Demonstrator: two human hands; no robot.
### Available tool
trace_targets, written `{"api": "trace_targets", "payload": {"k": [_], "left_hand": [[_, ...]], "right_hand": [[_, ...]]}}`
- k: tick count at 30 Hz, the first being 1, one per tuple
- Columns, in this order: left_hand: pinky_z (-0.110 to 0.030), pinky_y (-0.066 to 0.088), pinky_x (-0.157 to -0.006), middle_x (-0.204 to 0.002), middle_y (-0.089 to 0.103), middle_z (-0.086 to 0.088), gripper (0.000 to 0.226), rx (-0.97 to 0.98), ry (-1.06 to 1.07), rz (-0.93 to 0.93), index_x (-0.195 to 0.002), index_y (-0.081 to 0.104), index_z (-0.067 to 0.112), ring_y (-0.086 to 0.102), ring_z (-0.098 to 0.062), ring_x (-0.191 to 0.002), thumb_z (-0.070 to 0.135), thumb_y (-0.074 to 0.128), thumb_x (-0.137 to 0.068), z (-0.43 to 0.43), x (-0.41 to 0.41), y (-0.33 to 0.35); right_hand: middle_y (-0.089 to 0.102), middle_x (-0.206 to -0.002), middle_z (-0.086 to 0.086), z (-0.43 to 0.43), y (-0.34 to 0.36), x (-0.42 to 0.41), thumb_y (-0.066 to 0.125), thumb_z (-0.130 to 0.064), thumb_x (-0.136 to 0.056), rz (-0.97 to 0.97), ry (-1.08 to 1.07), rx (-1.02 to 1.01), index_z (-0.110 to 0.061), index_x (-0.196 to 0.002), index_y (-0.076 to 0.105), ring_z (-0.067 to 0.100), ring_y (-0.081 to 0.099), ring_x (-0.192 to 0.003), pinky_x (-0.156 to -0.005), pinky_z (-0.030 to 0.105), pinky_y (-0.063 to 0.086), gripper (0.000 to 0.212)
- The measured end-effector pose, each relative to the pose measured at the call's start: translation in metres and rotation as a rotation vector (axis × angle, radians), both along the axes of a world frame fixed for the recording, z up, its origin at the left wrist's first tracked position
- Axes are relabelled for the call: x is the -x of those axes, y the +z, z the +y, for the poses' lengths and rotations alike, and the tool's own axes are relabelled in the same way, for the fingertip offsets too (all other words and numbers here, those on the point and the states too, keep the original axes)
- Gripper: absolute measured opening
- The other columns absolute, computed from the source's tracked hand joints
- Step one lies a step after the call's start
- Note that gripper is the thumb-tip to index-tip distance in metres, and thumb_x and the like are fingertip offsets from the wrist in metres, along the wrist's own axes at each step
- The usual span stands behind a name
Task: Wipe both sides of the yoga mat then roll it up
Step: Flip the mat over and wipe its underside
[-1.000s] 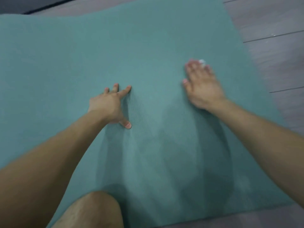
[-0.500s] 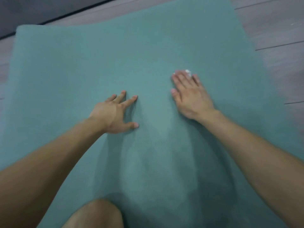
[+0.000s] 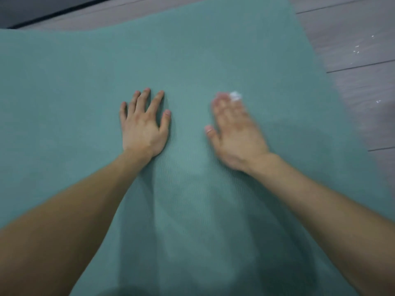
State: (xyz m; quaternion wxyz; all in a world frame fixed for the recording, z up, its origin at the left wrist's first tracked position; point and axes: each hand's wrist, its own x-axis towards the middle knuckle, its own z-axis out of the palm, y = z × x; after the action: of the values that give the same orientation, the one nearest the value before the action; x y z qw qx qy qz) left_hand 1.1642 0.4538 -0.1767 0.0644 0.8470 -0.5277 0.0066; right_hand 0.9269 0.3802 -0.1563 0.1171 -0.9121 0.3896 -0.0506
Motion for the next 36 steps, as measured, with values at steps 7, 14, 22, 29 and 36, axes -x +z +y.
{"api": "trace_targets", "payload": {"k": [7,14,22,29,36], "left_hand": [[-0.052,0.018,-0.127,-0.168,0.037,0.001,0.052,0.083,-0.003,0.011,-0.157,0.042,0.036,0.027,-0.023,-0.157,0.041,0.033,-0.106,0.003,-0.005,-0.007],[-0.054,0.019,-0.126,-0.167,0.039,-0.001,0.050,0.107,-0.002,0.012,-0.155,0.045,0.034,0.029,-0.024,-0.156,0.039,0.035,-0.106,0.002,-0.006,-0.008],[-0.050,0.019,-0.128,-0.166,0.041,0.005,0.051,0.195,0.019,0.123,-0.152,0.052,0.030,0.030,-0.016,-0.157,0.030,0.033,-0.105,0.004,-0.011,-0.010],[-0.047,0.017,-0.129,-0.165,0.043,0.007,0.051,0.225,0.033,0.197,-0.149,0.056,0.033,0.030,-0.014,-0.156,0.025,0.035,-0.103,0.003,-0.013,-0.010],[-0.046,0.018,-0.128,-0.161,0.048,0.006,0.055,0.265,0.032,0.259,-0.145,0.062,0.031,0.036,-0.015,-0.154,0.020,0.042,-0.095,0.001,-0.019,-0.012]], "right_hand": [[0.012,-0.176,0.003,-0.054,0.001,0.003,0.014,-0.048,-0.107,0.079,0.359,0.032,-0.017,-0.169,0.014,0.019,0.005,-0.163,-0.132,0.039,-0.001,0.069],[0.021,-0.173,0.016,-0.111,-0.005,-0.022,0.012,-0.048,-0.103,0.058,-0.120,0.011,-0.002,-0.164,0.025,0.029,0.012,-0.162,-0.132,0.043,0.000,0.078],[0.018,-0.175,0.006,-0.053,-0.002,-0.027,0.025,-0.045,-0.108,0.036,0.609,0.005,-0.013,-0.167,0.021,0.022,0.011,-0.163,-0.132,0.034,-0.003,0.068],[0.018,-0.173,0.019,-0.135,-0.003,-0.039,0.005,-0.056,-0.100,0.056,-0.151,-0.018,0.000,-0.164,0.021,0.035,0.009,-0.162,-0.132,0.045,0.000,0.087],[0.016,-0.175,0.010,0.056,0.002,-0.021,0.028,-0.051,-0.110,0.001,0.814,-0.042,-0.009,-0.167,0.022,0.023,0.006,-0.163,-0.132,0.042,0.005,0.071]]}}
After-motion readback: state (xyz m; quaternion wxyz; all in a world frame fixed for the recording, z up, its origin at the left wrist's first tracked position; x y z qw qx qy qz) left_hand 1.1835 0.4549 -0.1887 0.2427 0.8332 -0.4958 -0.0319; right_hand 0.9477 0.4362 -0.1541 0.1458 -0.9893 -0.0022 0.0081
